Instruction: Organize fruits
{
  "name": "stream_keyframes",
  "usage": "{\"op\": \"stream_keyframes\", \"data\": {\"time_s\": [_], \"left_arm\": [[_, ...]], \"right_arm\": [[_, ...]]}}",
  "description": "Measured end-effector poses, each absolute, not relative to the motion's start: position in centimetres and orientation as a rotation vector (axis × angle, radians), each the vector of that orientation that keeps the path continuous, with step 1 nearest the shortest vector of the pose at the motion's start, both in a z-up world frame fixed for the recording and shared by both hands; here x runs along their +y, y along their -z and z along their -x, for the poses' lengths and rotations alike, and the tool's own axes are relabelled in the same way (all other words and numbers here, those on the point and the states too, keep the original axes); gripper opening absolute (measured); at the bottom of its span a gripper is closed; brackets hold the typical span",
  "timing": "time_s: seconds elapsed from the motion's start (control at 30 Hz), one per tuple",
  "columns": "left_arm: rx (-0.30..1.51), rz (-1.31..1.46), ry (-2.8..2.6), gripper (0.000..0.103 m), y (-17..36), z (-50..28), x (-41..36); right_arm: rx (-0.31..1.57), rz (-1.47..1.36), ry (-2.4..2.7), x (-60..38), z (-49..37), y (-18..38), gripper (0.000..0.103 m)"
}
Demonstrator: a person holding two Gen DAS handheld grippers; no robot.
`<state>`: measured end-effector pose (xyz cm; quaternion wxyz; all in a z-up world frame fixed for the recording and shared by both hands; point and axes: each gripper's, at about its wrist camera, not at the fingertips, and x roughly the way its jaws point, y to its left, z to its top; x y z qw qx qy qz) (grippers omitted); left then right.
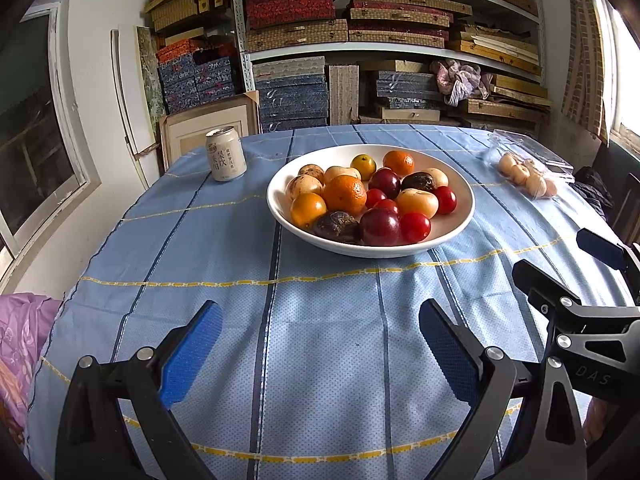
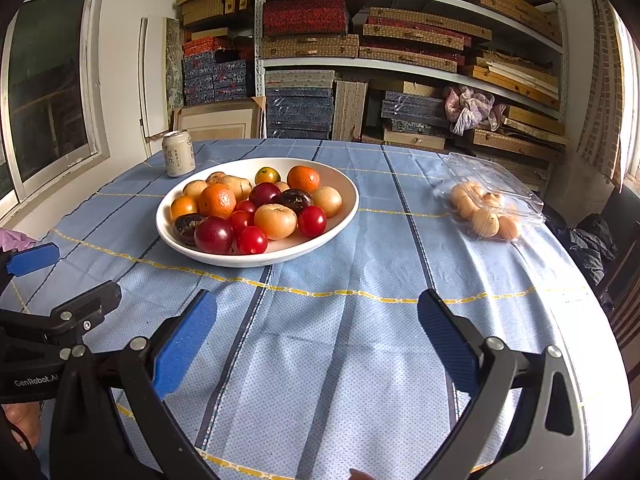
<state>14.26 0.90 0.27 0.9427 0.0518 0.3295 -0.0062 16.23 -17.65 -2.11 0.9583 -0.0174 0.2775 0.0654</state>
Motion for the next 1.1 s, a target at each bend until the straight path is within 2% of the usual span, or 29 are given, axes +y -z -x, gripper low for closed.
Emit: {"op": "stream_keyframes", "data": {"time_s": [1.1], "left_arm": [[0.665,-0.123,0.034,0.099,0.01,-14.07,0.26]], "right_arm": [[0.555,0.043,-0.125,-18.18,-16.16,2.14,0.099]]}}
